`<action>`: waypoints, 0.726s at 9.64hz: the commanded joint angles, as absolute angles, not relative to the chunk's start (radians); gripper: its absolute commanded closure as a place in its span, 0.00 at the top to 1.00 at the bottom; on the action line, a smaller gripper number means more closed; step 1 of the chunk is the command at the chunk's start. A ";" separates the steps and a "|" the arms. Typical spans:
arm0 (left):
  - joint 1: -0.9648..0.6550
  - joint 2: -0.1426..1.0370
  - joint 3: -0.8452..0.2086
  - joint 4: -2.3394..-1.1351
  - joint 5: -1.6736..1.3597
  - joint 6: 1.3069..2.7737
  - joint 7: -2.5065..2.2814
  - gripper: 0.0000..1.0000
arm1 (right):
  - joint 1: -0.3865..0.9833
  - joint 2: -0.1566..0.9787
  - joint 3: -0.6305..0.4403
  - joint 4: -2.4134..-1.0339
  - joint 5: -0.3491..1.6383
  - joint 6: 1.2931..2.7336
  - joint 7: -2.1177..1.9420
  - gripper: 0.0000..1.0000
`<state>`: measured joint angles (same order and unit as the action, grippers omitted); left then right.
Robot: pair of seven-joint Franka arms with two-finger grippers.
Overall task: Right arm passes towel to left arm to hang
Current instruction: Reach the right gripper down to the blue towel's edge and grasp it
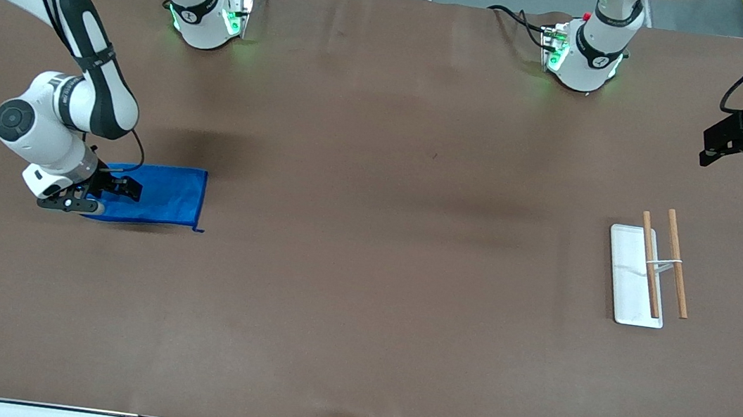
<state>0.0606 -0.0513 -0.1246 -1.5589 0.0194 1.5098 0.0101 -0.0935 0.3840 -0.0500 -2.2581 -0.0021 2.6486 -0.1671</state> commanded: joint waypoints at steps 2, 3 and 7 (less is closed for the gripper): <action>0.058 -0.025 -0.127 -1.548 0.006 1.502 0.025 1.00 | -0.100 0.402 -0.043 -2.289 -0.005 2.694 -0.179 0.95; 0.060 -0.025 -0.127 -1.546 0.008 1.502 0.023 1.00 | -0.100 0.405 -0.043 -2.289 -0.005 2.691 -0.179 0.82; 0.054 0.028 -0.140 -1.470 0.012 1.502 0.017 1.00 | -0.103 0.411 -0.041 -2.292 -0.002 2.689 -0.170 0.00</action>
<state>0.0526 -0.0201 -0.1329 -1.5006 0.0193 1.5105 0.0102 -0.0931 0.4100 -0.0489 -2.2716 -0.0021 2.6735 -0.1687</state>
